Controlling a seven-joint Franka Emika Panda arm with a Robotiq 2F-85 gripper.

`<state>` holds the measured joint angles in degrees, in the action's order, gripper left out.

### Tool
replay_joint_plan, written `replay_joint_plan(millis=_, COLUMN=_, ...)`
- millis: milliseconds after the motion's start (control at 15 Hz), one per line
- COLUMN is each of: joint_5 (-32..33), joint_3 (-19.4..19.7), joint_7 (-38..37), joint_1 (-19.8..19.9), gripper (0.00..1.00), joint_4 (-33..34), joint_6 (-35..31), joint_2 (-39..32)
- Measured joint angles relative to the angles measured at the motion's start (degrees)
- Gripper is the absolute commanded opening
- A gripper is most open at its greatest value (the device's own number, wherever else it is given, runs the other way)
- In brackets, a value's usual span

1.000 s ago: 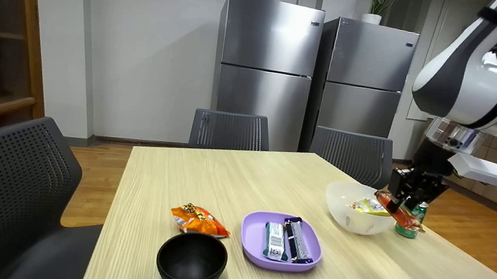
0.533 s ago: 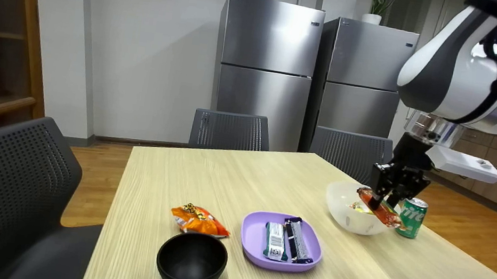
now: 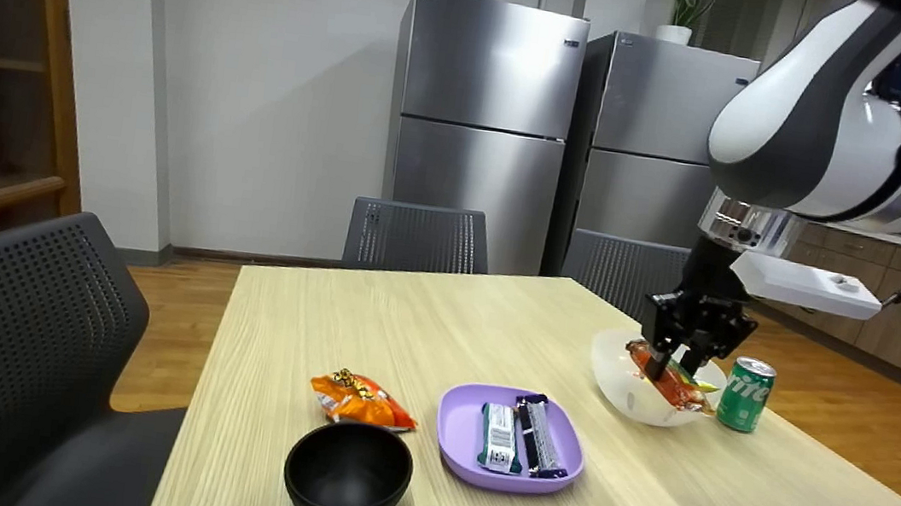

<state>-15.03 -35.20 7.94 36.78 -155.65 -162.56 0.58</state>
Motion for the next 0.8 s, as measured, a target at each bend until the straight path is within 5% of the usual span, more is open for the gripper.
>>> replay_joint_plan(millis=333, joint_5=12.17, joint_3=19.44, joint_7=-13.59, joint_1=-20.6, gripper=0.16, joint_4=1.06, joint_6=2.2, joint_2=-0.38)
replay_joint_plan(millis=800, joint_5=13.13, joint_3=28.42, joint_7=-15.25, joint_1=-32.43, gripper=0.16, joint_4=6.85, joint_6=3.89, joint_2=-5.67)
